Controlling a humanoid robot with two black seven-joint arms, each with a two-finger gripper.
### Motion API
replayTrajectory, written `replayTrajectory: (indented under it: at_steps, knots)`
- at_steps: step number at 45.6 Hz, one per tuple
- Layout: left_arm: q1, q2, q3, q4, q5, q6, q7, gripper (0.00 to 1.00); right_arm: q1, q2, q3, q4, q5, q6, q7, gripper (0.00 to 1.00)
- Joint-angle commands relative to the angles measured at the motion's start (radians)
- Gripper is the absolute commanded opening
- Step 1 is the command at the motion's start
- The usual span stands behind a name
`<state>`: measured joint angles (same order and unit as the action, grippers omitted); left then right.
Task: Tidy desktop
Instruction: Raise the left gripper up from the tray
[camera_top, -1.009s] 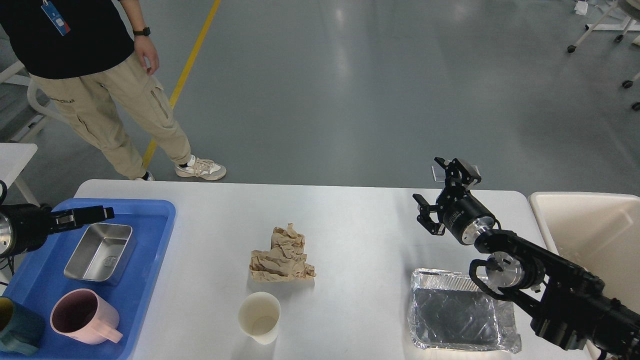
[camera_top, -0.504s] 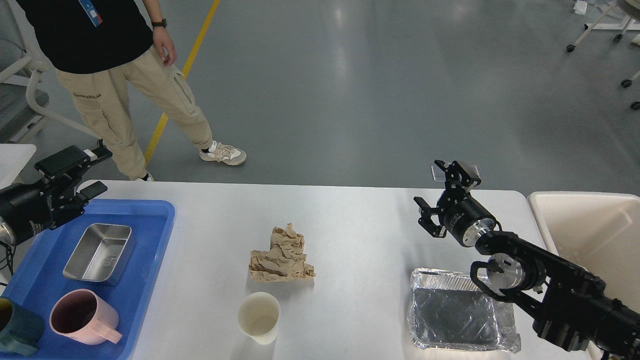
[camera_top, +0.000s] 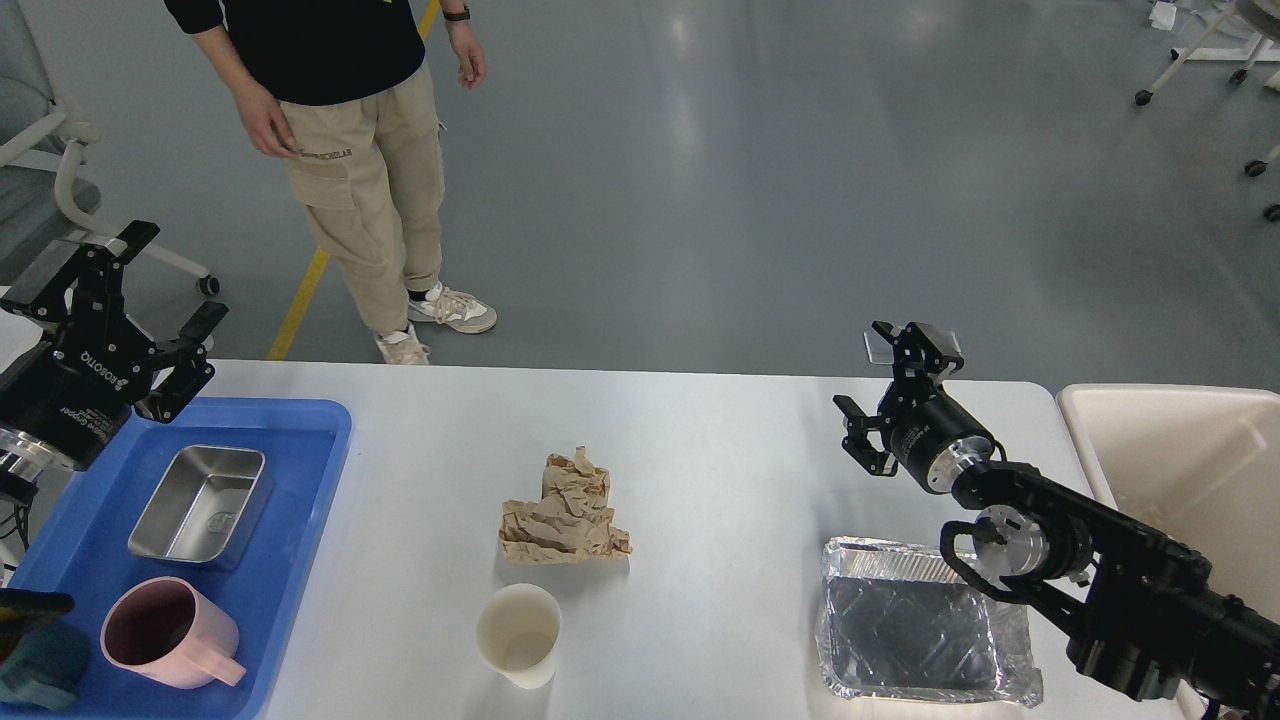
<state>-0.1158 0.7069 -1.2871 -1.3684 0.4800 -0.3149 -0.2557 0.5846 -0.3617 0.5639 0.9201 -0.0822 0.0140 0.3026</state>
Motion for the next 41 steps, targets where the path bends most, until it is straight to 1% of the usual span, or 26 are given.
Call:
replayTrajectory:
  at_steps: [1, 5, 8, 11, 17, 20, 24, 30, 35, 41]
  knots:
    - [-0.001, -0.067, -0.035, 0.0, -0.04, 0.005, 0.001, 0.97, 0.003, -0.002, -0.001, -0.004, 0.001, -0.006, 0.001, 1.0]
    - [0.004, -0.112, -0.06, 0.0, -0.072, 0.005, 0.007, 0.97, 0.001, -0.01, -0.004, -0.001, 0.001, -0.005, 0.004, 1.0]
    - [0.015, -0.132, -0.064, 0.0, -0.096, 0.008, 0.022, 0.97, 0.003, -0.013, -0.004, 0.002, -0.001, -0.003, 0.007, 1.0]
    - [0.019, -0.141, -0.063, 0.0, -0.106, 0.017, 0.055, 0.97, 0.003, -0.016, -0.016, 0.003, -0.016, -0.003, 0.009, 1.0]
    - [0.025, -0.133, -0.058, 0.0, -0.106, 0.042, 0.139, 0.97, 0.014, -0.016, -0.033, 0.005, -0.042, -0.005, 0.006, 1.0]
    - [0.025, -0.13, -0.055, 0.014, -0.107, 0.056, 0.161, 0.97, 0.017, -0.016, -0.033, 0.005, -0.042, -0.006, 0.001, 1.0]
    - [0.028, -0.132, -0.06, 0.038, -0.121, 0.082, 0.162, 0.97, 0.024, -0.016, -0.035, 0.005, -0.041, -0.006, -0.002, 1.0]
    - [0.064, -0.152, -0.067, 0.043, -0.199, 0.086, 0.151, 0.97, 0.043, -0.016, -0.038, 0.006, -0.041, -0.006, -0.002, 1.0]
    - [0.079, -0.21, -0.101, 0.043, -0.238, 0.085, 0.154, 0.97, 0.055, -0.02, -0.045, 0.005, -0.037, -0.006, -0.002, 1.0]
    - [0.097, -0.26, -0.12, 0.043, -0.241, 0.086, 0.158, 0.97, 0.064, -0.052, -0.052, 0.003, -0.031, -0.006, -0.002, 1.0]
